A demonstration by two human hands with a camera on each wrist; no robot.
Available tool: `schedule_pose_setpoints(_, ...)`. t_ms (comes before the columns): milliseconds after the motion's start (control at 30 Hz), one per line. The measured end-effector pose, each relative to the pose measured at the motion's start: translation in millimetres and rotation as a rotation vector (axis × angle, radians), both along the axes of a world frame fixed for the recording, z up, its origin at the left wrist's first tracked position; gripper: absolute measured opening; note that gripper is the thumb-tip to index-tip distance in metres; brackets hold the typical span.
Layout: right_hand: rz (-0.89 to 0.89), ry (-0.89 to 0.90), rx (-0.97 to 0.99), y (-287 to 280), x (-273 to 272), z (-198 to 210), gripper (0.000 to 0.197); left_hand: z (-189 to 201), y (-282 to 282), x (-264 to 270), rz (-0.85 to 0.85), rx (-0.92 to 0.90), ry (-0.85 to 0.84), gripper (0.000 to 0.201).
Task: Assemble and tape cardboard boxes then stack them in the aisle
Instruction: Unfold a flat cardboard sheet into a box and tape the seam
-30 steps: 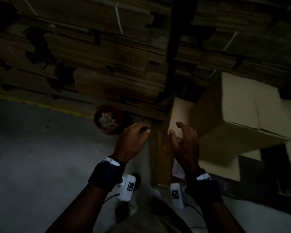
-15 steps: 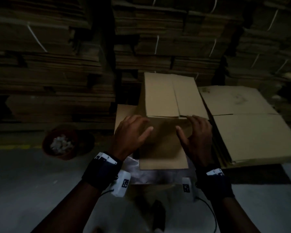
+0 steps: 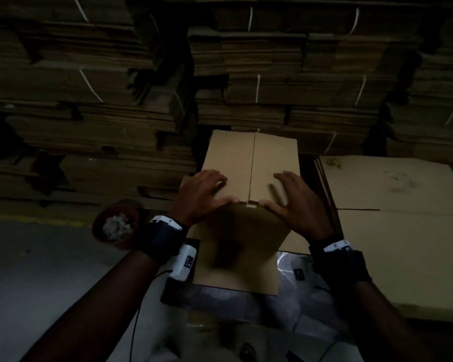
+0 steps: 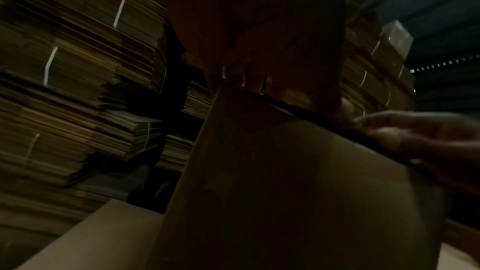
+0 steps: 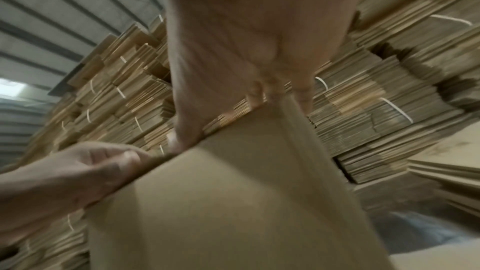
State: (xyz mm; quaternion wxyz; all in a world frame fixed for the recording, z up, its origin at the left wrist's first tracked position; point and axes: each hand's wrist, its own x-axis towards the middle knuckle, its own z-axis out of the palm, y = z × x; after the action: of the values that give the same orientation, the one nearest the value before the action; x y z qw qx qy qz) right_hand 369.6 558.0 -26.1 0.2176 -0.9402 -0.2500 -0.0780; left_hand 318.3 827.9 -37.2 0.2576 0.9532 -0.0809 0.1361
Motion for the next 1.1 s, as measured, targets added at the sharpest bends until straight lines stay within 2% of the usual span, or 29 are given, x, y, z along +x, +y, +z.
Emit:
schedule_pose_setpoints(167, -0.01, -0.099, 0.175, -1, -7, -1, 0.066, -5, 10, -2, -0.008, -0.033, -0.222, 0.062)
schedule_pose_setpoints(300, -0.153, -0.179, 0.454, -6, -21, -3, 0.058, 2, 22, -8, 0.061, -0.202, -0.385, 0.058)
schedule_pose_setpoints(400, -0.323, -0.386, 0.605, -9, -24, -7, 0.052, 2, 32, -9, 0.085, -0.186, -0.53, 0.049)
schedule_pose_setpoints(500, -0.508, -0.574, 0.538, -20, -26, -4, 0.053, -6, 55, -3, 0.195, -0.029, -0.666, 0.05)
schedule_pose_setpoints(567, -0.625, -0.544, 0.331, -32, -25, -1, 0.052, -6, 70, -3, 0.317, -0.005, -0.681, 0.051)
schedule_pose_setpoints(633, -0.674, -0.417, 0.102, -42, -22, -3, 0.042, -2, 77, -7, 0.502, 0.032, -0.591, 0.049)
schedule_pose_setpoints(667, -0.632, -0.346, 0.017, -48, -17, -7, 0.036, 2, 76, -11, 0.562, 0.074, -0.527, 0.046)
schedule_pose_setpoints(733, -0.498, -0.192, -0.055, -52, -8, -7, 0.031, 2, 71, -14, 0.572, 0.193, -0.36, 0.036)
schedule_pose_setpoints(800, -0.409, -0.004, -0.044, -47, 5, 2, 0.039, -3, 62, -14, 0.525, 0.227, -0.057, 0.043)
schedule_pose_setpoints(867, -0.389, 0.236, 0.008, -33, 19, 15, 0.052, -11, 53, -8, 0.471, 0.089, 0.273, 0.068)
schedule_pose_setpoints(933, -0.371, 0.349, 0.0, -21, 32, 21, 0.062, -20, 42, -5, 0.408, -0.099, 0.466, 0.098)
schedule_pose_setpoints(1000, -0.334, 0.379, -0.061, -15, 44, 22, 0.062, -26, 32, -5, 0.385, -0.214, 0.508, 0.107)
schedule_pose_setpoints(1100, -0.302, 0.432, -0.11, -12, 55, 15, 0.06, -21, 33, -4, 0.407, -0.367, 0.482, 0.103)
